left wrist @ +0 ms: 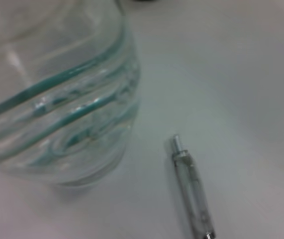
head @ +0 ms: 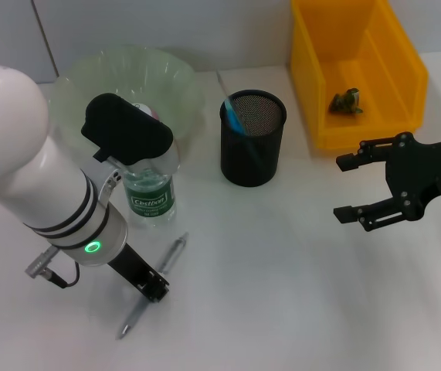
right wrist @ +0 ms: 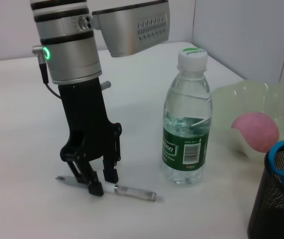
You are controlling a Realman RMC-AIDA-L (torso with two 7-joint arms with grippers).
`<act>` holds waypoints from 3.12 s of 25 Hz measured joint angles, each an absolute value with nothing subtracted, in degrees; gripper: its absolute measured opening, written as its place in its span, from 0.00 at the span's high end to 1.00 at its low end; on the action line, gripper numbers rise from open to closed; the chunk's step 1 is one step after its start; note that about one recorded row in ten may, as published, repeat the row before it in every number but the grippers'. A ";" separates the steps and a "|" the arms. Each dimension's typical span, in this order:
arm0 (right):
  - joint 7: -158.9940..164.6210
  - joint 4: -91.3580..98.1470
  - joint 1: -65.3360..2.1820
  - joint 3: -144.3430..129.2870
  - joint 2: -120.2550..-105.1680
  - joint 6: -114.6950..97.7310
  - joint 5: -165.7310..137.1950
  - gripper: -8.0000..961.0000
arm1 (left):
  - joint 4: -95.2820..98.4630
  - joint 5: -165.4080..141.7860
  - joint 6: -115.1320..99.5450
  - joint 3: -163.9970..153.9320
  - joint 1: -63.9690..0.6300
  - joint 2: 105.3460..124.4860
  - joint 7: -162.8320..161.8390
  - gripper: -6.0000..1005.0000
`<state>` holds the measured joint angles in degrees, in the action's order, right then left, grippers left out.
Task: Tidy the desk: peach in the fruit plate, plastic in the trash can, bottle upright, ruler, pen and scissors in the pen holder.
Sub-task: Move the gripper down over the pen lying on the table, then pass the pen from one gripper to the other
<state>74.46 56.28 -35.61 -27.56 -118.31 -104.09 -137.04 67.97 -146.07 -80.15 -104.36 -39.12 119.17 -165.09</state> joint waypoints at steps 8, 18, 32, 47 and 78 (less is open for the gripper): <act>74.66 56.32 -35.68 -27.77 -118.56 -103.46 -136.70 0.14 | 67.69 -145.36 -80.88 -104.39 -39.92 119.18 -165.02 0.79; 79.02 55.83 -34.44 -26.92 -118.53 -97.85 -129.97 0.14 | 72.33 -144.40 -81.30 -104.47 -39.48 119.17 -164.99 0.86; 78.67 49.04 -24.23 -24.28 -116.38 -93.47 -100.23 0.14 | 98.78 -129.87 -60.75 -99.51 -27.09 118.69 -143.76 0.86; 78.34 47.57 -23.17 -22.25 -116.94 -99.83 -97.97 0.14 | 84.75 -78.51 -49.73 -95.93 -14.95 118.58 -89.31 0.86; 61.84 28.38 -25.75 -25.98 -119.05 -108.31 -95.46 0.14 | 55.10 -53.42 -52.76 -106.61 -21.98 119.00 -56.26 0.86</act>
